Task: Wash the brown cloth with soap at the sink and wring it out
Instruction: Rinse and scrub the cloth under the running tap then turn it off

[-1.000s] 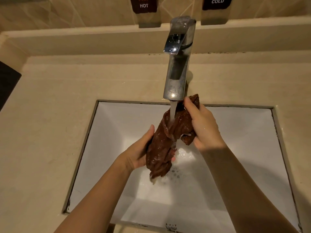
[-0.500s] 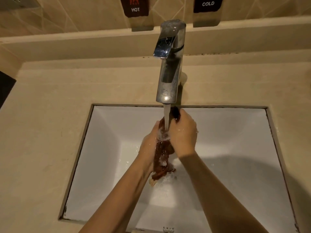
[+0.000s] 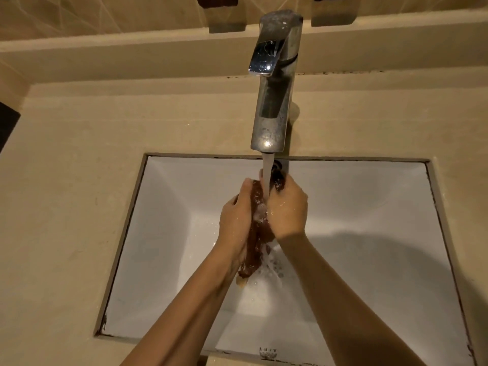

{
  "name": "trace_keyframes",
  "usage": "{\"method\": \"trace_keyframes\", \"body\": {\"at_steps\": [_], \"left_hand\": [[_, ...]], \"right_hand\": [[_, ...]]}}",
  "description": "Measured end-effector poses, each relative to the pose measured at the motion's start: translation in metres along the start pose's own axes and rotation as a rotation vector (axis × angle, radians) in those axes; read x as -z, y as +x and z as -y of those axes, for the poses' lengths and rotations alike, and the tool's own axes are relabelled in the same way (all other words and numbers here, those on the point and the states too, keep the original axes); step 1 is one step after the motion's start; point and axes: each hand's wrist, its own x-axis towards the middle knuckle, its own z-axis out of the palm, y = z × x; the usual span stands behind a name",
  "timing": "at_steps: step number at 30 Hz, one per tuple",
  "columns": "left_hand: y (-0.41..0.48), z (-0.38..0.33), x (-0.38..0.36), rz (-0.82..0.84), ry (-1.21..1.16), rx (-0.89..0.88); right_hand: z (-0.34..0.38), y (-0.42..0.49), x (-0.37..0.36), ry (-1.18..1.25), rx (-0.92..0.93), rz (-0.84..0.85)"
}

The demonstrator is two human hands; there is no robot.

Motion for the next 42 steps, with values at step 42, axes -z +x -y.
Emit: {"method": "trace_keyframes", "body": {"at_steps": [42], "left_hand": [[-0.007,-0.037,0.041,0.502,0.032,0.334]], "right_hand": [[0.001,0.000,0.060,0.046,0.303,0.515]]}}
